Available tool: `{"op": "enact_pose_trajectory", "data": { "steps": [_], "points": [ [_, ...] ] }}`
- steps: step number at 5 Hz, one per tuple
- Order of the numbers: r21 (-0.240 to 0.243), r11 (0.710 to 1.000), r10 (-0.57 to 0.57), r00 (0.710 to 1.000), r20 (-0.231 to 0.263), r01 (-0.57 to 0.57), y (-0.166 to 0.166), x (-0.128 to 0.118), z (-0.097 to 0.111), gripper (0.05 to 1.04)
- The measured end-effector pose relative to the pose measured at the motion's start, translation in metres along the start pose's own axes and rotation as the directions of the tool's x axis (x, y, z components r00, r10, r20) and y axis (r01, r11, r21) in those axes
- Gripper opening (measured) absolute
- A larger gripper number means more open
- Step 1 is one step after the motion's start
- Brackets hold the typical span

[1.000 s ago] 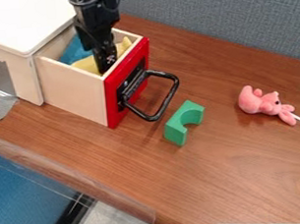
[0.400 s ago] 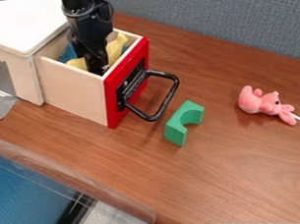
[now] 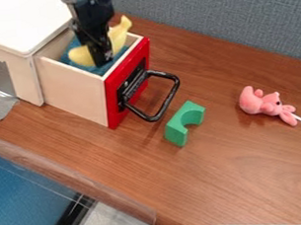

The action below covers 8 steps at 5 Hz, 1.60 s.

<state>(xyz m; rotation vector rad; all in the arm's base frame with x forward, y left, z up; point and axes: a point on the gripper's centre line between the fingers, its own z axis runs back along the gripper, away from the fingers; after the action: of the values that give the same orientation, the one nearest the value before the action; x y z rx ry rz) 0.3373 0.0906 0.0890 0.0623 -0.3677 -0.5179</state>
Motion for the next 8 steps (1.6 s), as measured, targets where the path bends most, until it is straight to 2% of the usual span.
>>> {"op": "enact_pose_trajectory", "data": {
  "steps": [2, 3, 4, 5, 6, 7, 8],
  "points": [
    [-0.007, 1.000, -0.006, 0.996, 0.085, 0.007, -0.004, 0.012, 0.032, 0.580],
    [-0.064, 0.993, -0.091, 0.992, 0.088, 0.096, -0.033, 0.027, 0.027, 0.580],
    [-0.120, 0.971, -0.197, 0.976, 0.097, 0.207, -0.075, 0.038, 0.018, 0.580],
    [-0.128, 0.949, -0.282, 0.957, 0.073, 0.289, -0.107, 0.039, 0.006, 0.580],
    [-0.136, 0.921, -0.358, 0.930, 0.081, 0.366, -0.143, 0.043, -0.003, 0.580],
    [-0.128, 0.907, -0.394, 0.915, 0.081, 0.402, -0.164, 0.049, -0.008, 0.580],
    [-0.144, 0.894, -0.418, 0.906, 0.068, 0.423, -0.185, 0.052, -0.017, 0.580]
  ]
}}
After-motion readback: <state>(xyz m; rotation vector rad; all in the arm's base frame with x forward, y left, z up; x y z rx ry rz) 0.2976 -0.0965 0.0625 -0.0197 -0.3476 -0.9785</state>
